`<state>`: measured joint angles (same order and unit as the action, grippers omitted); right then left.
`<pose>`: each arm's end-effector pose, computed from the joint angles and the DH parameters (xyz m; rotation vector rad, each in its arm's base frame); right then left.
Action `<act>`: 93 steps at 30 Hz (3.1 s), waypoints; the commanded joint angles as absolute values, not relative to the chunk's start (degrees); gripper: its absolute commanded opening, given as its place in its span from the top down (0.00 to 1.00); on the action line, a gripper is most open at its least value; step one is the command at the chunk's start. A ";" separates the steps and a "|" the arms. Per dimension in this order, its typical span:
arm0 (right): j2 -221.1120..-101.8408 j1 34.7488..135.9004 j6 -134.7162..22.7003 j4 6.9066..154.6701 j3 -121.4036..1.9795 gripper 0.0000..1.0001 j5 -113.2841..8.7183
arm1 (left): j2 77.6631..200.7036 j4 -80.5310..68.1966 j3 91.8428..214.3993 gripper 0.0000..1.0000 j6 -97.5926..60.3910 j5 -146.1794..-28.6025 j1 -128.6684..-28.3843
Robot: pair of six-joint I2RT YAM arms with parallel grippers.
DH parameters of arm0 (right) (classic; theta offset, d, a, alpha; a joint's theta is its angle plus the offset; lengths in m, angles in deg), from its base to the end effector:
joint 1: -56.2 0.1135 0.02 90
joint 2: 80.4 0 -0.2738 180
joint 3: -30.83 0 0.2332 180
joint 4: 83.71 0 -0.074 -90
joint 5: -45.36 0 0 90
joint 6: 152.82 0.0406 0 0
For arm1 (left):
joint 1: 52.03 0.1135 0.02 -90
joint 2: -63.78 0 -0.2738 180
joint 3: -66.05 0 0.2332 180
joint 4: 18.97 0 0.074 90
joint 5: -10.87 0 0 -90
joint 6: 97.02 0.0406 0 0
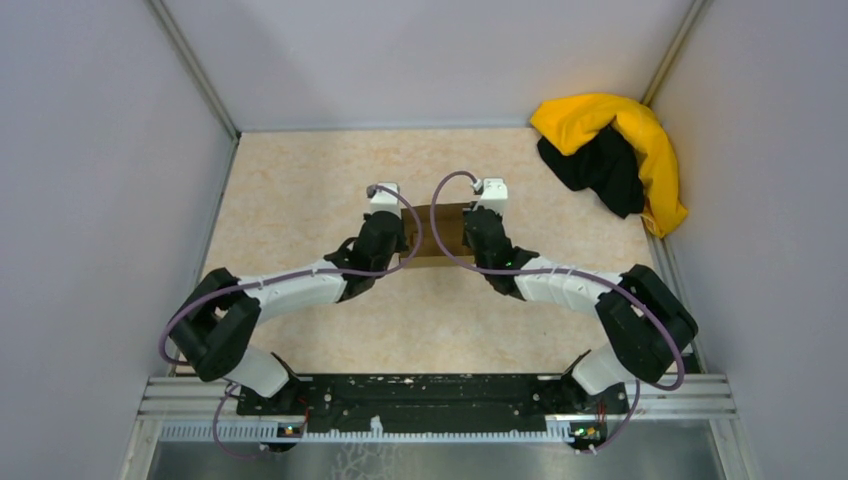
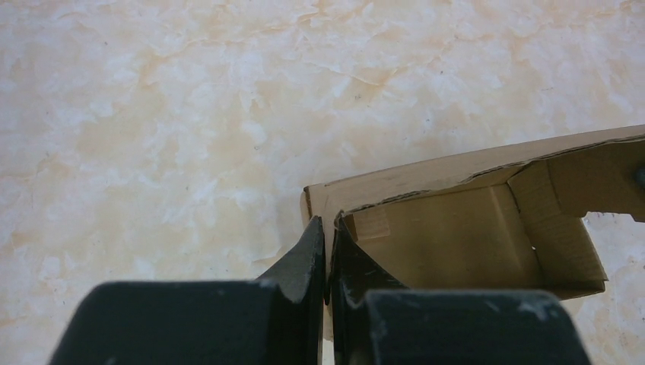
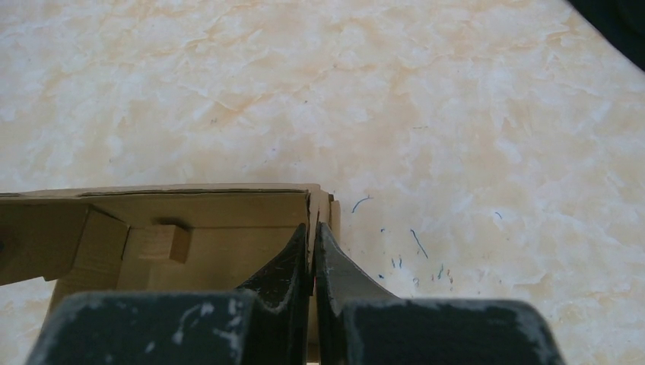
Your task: Fold the paper box
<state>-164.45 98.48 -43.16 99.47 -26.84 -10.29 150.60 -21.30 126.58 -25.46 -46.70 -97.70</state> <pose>0.2369 0.1844 0.2399 0.0069 1.9044 0.1386 0.2342 -0.2086 0.2396 0.0978 1.9226 -0.1862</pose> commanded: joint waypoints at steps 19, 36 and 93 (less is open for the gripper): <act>-165.23 101.75 -38.43 106.91 -18.32 1.00 -11.93 | 148.30 -31.13 116.77 0.92 -28.63 -48.96 -101.84; -165.01 101.79 -37.05 105.02 -15.83 0.97 -13.45 | 148.34 -28.93 112.28 0.89 -31.85 -48.88 -102.48; -146.00 87.50 -41.22 73.35 -37.61 0.70 -45.99 | 138.71 1.59 142.75 0.67 -23.86 -70.83 -88.13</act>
